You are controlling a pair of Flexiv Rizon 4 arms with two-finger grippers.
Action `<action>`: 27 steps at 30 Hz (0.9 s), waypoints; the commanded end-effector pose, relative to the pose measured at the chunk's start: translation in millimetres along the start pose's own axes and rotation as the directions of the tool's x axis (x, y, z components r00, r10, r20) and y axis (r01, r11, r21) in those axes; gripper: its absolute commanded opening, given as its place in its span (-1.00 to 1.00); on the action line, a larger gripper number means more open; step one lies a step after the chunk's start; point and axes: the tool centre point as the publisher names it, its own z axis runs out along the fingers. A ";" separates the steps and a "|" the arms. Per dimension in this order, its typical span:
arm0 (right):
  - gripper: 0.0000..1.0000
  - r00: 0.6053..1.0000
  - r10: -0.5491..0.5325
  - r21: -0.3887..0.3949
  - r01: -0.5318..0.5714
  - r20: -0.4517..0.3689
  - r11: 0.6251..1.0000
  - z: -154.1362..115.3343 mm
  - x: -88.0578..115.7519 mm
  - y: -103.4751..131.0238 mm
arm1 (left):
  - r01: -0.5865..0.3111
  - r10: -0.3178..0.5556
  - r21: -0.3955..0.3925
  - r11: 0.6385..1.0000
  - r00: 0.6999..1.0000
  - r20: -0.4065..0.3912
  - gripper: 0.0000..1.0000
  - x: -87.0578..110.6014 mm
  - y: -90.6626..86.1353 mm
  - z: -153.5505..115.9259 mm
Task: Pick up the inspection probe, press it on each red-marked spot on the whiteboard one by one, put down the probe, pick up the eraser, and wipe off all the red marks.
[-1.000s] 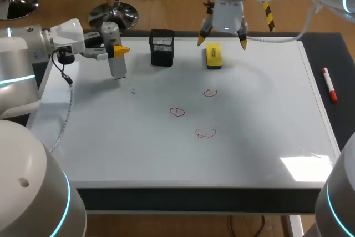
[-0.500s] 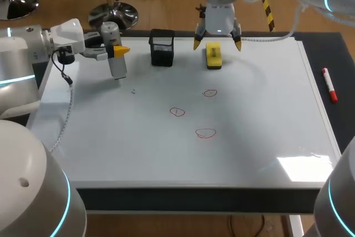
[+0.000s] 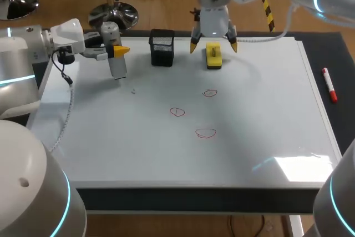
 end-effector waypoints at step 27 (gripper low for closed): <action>0.88 1.000 -0.016 0.032 0.015 0.024 0.999 16.3 0.5 -8.3 | -0.001 0.001 0.001 1.000 1.000 0.000 -1.00 0.0 -0.7 0.0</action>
